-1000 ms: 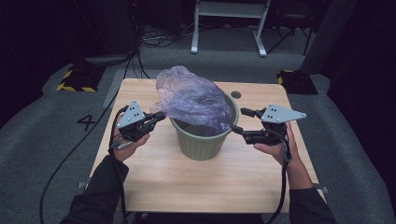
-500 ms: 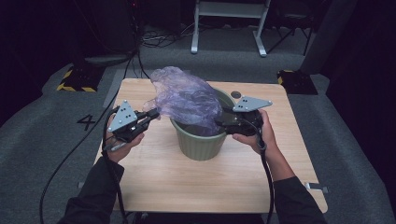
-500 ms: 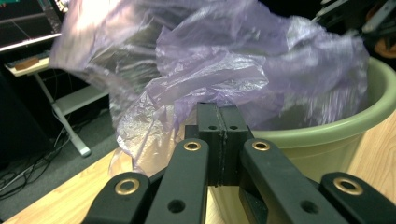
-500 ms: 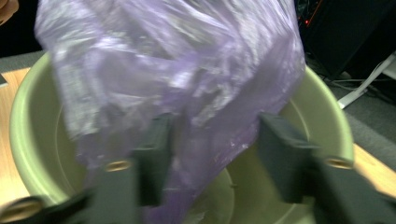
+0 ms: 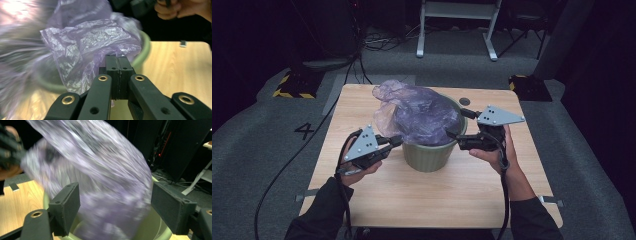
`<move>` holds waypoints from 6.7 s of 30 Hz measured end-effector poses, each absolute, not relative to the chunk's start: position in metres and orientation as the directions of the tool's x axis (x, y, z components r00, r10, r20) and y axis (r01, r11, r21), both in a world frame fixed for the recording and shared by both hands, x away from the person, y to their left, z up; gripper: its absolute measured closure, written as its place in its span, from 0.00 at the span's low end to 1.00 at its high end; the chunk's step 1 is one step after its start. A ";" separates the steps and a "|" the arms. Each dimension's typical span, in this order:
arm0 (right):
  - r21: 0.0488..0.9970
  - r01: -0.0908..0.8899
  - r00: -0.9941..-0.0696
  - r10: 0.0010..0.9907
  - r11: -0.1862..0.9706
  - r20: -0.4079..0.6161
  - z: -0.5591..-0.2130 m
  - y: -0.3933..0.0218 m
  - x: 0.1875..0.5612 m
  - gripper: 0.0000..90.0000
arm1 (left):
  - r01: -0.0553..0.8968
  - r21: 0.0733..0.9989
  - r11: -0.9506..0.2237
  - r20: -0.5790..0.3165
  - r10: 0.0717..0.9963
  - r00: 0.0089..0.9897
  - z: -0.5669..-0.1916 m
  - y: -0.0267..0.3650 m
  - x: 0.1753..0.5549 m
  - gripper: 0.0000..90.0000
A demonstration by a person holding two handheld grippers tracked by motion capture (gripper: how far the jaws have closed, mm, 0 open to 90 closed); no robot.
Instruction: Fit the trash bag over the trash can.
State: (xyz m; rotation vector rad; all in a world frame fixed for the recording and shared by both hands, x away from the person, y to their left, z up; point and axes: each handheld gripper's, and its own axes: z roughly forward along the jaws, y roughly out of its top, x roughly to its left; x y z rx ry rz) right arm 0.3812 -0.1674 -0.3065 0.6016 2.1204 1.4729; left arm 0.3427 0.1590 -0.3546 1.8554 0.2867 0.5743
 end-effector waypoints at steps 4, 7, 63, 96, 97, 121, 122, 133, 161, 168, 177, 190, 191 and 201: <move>0.945 0.050 -0.800 0.579 0.323 -0.155 -0.303 -0.161 0.369 0.26 | -0.105 0.920 -0.377 0.276 0.434 0.858 -0.358 0.147 0.337 1.00; 0.936 0.012 -0.818 0.542 0.351 -0.193 -0.300 -0.147 0.355 0.25 | -0.115 0.914 -0.388 0.288 0.423 0.859 -0.358 0.142 0.335 1.00; 0.950 0.111 -0.712 0.691 0.291 -0.128 -0.364 -0.202 0.333 0.76 | 0.159 0.955 -0.249 0.058 0.685 0.726 -0.361 0.212 0.386 0.49; 0.897 0.052 -0.584 0.742 0.439 -0.330 -0.346 -0.174 0.325 0.97 | 0.193 0.938 -0.289 0.052 0.666 0.744 -0.366 0.197 0.409 0.84; 0.903 0.070 -0.579 0.755 0.423 -0.309 -0.349 -0.178 0.330 0.97 | 0.194 0.937 -0.289 0.053 0.670 0.741 -0.367 0.196 0.410 0.84; 0.960 0.062 -0.657 0.735 0.273 -0.167 -0.365 -0.219 0.339 0.26 | 0.229 0.920 -0.319 0.046 0.667 0.743 -0.380 0.194 0.417 0.84; 0.962 0.048 -0.666 0.726 0.268 -0.169 -0.359 -0.217 0.335 0.26 | 0.229 0.921 -0.316 0.044 0.667 0.744 -0.380 0.194 0.417 0.84; 0.925 0.048 -0.618 0.739 0.378 -0.270 -0.339 -0.186 0.354 0.73 | 0.226 0.927 -0.300 0.048 0.692 0.720 -0.373 0.207 0.408 0.40; 0.930 0.087 -0.608 0.758 0.358 -0.235 -0.329 -0.198 0.402 0.96 | 0.145 0.966 -0.212 0.037 0.672 0.740 -0.317 0.219 0.413 0.64; 0.920 0.168 -0.596 0.780 0.354 -0.192 -0.333 -0.201 0.433 0.96 | 0.232 0.958 -0.171 -0.049 0.695 0.717 -0.328 0.208 0.450 0.69; 0.910 0.264 -0.584 0.804 0.321 -0.114 -0.341 -0.206 0.467 0.96 | 0.308 0.935 -0.178 -0.086 0.727 0.681 -0.340 0.197 0.484 0.76; 0.880 0.385 -0.569 0.822 0.280 -0.013 -0.364 -0.209 0.497 0.97 | 0.421 0.890 -0.176 -0.140 0.773 0.618 -0.372 0.192 0.516 0.72; 0.877 0.391 -0.566 0.824 0.279 -0.010 -0.366 -0.209 0.499 0.97 | 0.422 0.889 -0.179 -0.137 0.775 0.617 -0.374 0.191 0.518 0.72; 0.845 0.449 -0.574 0.818 0.291 0.024 -0.389 -0.211 0.507 0.98 | 0.501 0.854 -0.138 -0.246 0.742 0.624 -0.400 0.190 0.527 0.69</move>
